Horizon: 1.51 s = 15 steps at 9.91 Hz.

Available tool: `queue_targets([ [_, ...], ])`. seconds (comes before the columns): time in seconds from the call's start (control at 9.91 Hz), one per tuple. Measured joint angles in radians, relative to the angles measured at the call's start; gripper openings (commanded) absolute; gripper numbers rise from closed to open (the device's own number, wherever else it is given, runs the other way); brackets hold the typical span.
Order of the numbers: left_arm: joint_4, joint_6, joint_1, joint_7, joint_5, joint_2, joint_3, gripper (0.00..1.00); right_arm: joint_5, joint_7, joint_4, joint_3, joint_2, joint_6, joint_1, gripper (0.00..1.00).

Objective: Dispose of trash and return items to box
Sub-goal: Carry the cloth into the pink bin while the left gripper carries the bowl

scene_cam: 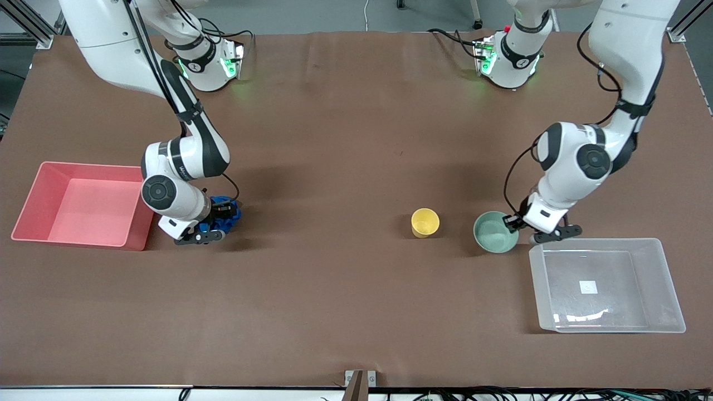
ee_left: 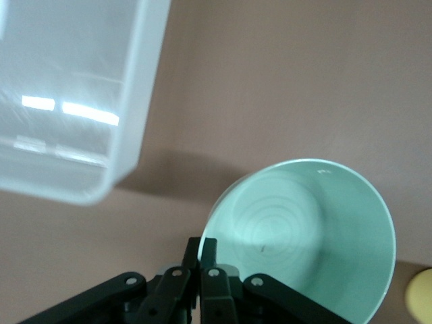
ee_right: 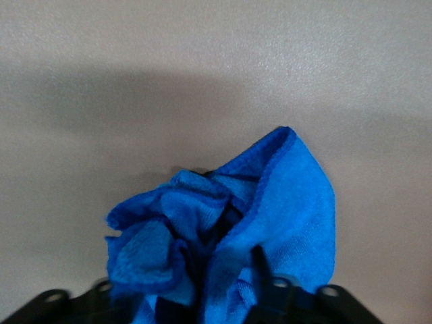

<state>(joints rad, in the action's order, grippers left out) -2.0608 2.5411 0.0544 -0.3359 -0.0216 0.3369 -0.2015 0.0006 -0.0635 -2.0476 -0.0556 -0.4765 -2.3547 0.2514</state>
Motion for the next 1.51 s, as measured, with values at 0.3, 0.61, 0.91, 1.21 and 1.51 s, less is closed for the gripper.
queue_targets([
  [0.3,0.261,-0.264,0.038,0.161,-0.008,-0.018,0.016,0.0,0.0,0.0,-0.005,0.001,0.0,0.002,0.0,0.02],
  [0.61,0.408,-0.316,0.156,0.416,-0.085,0.081,0.02,0.0,0.0,0.0,-0.004,-0.001,0.002,0.009,0.0,0.01],
  [0.91,0.544,-0.33,0.202,0.588,-0.098,0.251,0.021,0.0,0.0,0.006,0.02,-0.011,0.046,0.084,-0.025,0.01],
  [1.21,0.653,-0.379,0.213,0.635,-0.102,0.364,0.022,0.01,0.0,0.069,0.034,-0.017,0.166,0.209,-0.115,0.01],
  [1.51,0.707,-0.38,0.215,0.653,-0.102,0.464,0.022,0.11,-0.003,0.085,0.038,-0.02,0.293,0.318,-0.174,0.01],
])
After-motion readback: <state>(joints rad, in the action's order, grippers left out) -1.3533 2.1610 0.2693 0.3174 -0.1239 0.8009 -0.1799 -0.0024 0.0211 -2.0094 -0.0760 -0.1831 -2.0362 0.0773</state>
